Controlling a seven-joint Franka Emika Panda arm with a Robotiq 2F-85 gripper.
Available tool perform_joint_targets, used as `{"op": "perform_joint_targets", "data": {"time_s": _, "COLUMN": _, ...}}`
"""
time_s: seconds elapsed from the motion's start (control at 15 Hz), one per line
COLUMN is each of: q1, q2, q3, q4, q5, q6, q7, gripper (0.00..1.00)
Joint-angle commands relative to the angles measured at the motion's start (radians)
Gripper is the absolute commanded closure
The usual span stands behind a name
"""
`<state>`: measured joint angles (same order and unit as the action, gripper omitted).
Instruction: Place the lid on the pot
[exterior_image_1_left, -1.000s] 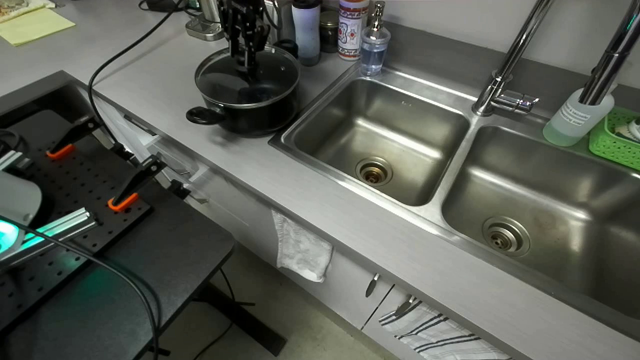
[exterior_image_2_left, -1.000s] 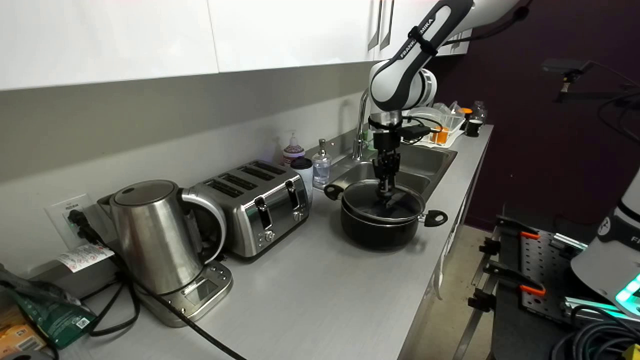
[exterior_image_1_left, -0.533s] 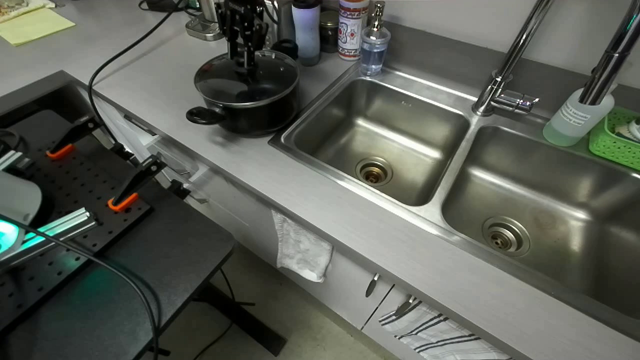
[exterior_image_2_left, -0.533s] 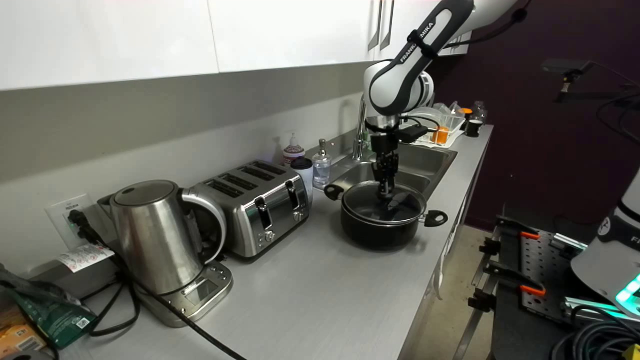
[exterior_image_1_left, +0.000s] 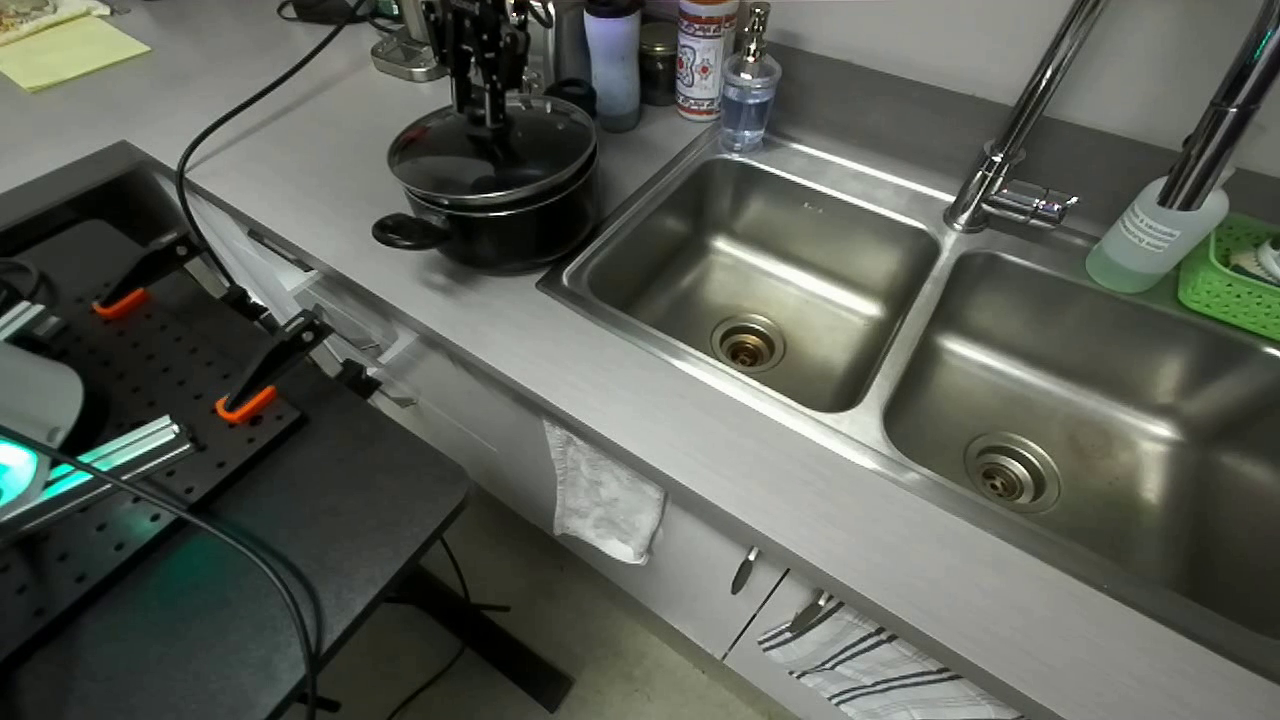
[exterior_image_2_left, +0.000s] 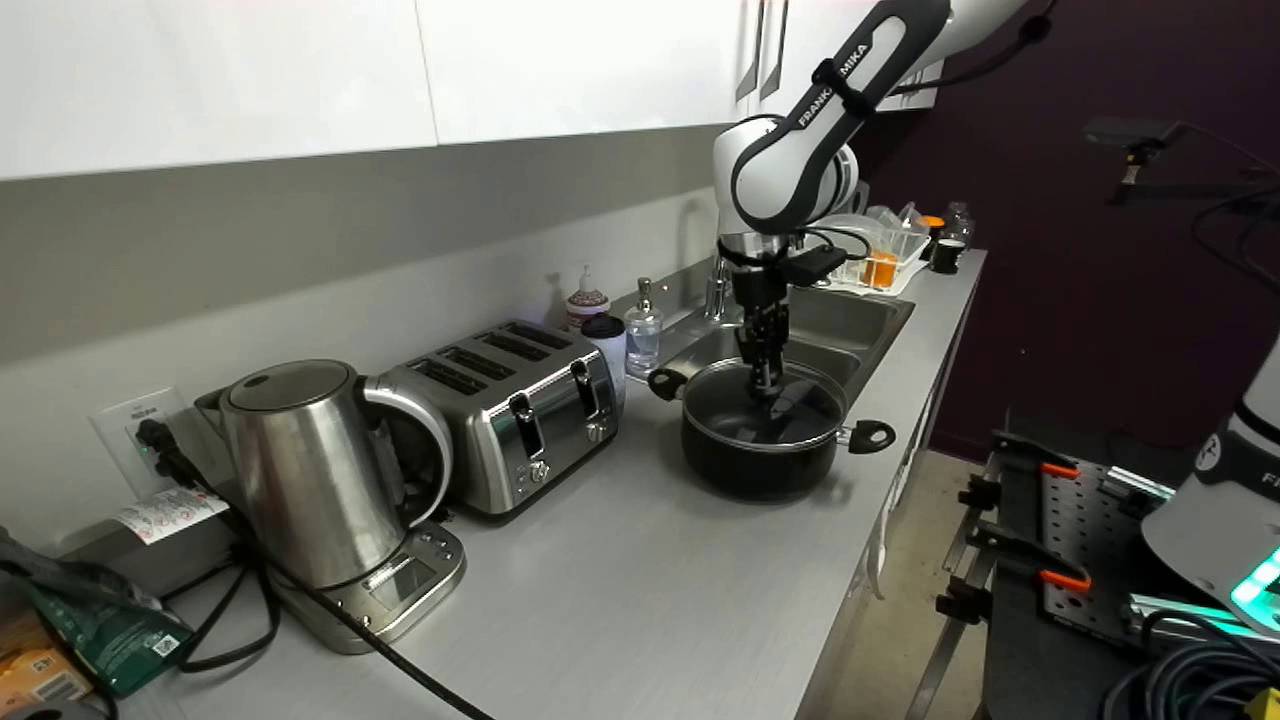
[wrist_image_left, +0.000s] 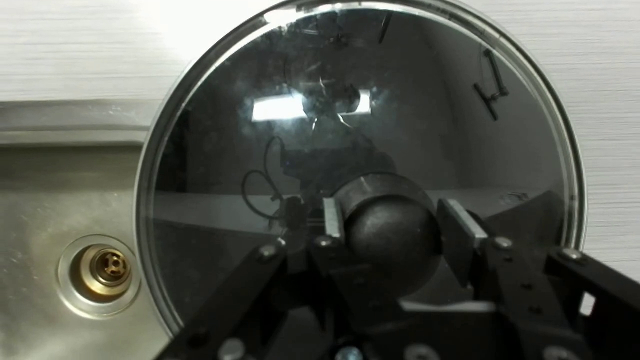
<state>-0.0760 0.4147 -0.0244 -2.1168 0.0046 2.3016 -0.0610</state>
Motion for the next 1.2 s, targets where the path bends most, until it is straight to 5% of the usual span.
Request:
{"op": "perform_joint_targets", "data": {"time_s": 0.0, "q1": 0.008, "q2": -0.002, "q3": -0.01, "q4": 0.03, "q5": -0.01, "q6": -0.049, "q7": 0.012, "gripper": 0.76}}
{"op": "perform_joint_targets", "data": {"time_s": 0.33, "q1": 0.003, "q2": 0.004, "q3": -0.008, "q4": 0.028, "q5": -0.007, "q6": -0.055, "q7": -0.002, "gripper": 0.76}}
{"op": "perform_joint_targets", "data": {"time_s": 0.4, "q1": 0.002, "q2": 0.005, "q3": -0.008, "q4": 0.029, "q5": -0.008, "q6": -0.056, "q7": -0.007, "gripper": 0.26}}
{"op": "perform_joint_targets", "data": {"time_s": 0.73, "q1": 0.001, "q2": 0.002, "q3": -0.007, "q4": 0.029, "q5": -0.009, "q6": -0.051, "q7": -0.016, "gripper": 0.01}}
{"op": "perform_joint_targets", "data": {"time_s": 1.13, "q1": 0.003, "q2": 0.001, "q3": -0.006, "q4": 0.033, "q5": -0.012, "q6": -0.049, "q7": -0.024, "gripper": 0.0}}
